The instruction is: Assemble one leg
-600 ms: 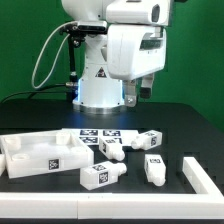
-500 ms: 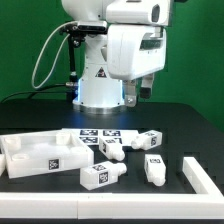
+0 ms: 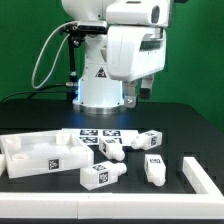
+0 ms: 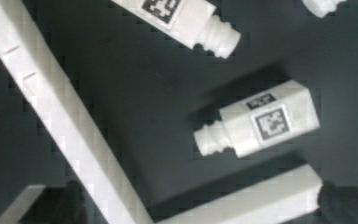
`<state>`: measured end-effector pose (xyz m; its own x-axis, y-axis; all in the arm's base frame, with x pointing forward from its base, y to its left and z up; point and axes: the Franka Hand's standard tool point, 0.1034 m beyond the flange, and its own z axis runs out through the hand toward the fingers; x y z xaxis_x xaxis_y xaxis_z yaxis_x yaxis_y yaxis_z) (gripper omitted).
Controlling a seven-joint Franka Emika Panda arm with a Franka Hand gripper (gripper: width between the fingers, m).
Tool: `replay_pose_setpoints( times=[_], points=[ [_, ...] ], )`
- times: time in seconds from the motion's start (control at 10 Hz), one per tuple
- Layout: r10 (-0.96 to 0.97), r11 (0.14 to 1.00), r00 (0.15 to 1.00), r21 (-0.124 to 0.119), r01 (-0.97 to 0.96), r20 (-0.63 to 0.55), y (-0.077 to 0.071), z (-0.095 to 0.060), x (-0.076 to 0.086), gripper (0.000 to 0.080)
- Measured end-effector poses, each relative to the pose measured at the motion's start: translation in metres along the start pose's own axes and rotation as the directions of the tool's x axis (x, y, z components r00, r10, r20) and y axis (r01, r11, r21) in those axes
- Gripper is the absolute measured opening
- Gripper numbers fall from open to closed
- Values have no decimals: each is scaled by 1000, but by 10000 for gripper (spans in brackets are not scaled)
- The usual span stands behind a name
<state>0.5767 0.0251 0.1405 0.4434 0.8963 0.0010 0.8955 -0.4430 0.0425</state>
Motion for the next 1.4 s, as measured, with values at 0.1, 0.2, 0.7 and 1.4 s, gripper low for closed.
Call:
replay_pose_setpoints(
  times=[0.1,0.2,0.7,1.4],
  points=[
    [53,999,999,-6,-53,-3,3,8,-4,649],
    [226,974,974,4,-226,0,1,10,-2,649],
    [380,925,925,24,-380,7,-3,19,7,649],
    [800,598,600,61,-799,0,-12,47,20,649]
  ],
)
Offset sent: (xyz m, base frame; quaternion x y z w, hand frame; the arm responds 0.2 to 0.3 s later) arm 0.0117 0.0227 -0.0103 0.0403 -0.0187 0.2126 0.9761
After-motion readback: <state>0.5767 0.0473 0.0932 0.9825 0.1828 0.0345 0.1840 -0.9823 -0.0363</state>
